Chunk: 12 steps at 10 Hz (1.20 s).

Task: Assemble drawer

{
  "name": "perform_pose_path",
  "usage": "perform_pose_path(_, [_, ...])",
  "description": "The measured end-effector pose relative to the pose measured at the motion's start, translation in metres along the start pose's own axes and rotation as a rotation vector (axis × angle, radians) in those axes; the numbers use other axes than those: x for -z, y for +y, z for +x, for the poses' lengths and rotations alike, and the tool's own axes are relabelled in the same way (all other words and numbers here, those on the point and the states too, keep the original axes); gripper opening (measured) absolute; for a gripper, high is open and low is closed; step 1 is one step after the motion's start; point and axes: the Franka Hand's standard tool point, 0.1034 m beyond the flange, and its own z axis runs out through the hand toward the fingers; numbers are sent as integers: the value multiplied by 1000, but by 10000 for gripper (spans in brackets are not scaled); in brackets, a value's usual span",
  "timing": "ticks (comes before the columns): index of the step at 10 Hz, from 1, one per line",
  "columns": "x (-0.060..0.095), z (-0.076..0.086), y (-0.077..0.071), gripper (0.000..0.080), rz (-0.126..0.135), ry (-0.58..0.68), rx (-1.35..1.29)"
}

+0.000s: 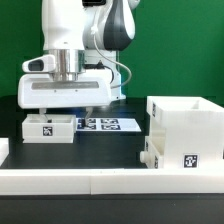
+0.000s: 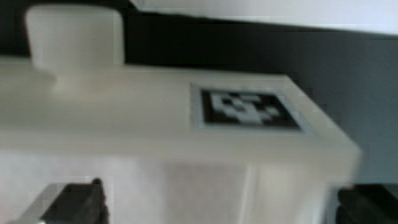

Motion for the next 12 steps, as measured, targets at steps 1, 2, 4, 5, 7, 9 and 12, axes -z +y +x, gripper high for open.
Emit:
perform_pose_path(1, [-6, -4, -1, 649, 3, -7, -2])
perform_pose_path(2, [-9, -6, -1, 649, 4, -10, -2])
perform_pose_path(4, [-10, -7, -2, 609, 3, -10, -2])
perform_pose_path(5, [-10, -7, -2, 609, 3, -10, -2])
perform_pose_path(7, [-10, -7, -2, 431, 3, -10, -2])
perform_pose_path(9, [-10, -7, -2, 105, 3, -10, -2])
perform_pose_path(12, [-10, -7, -2, 40, 3, -10, -2])
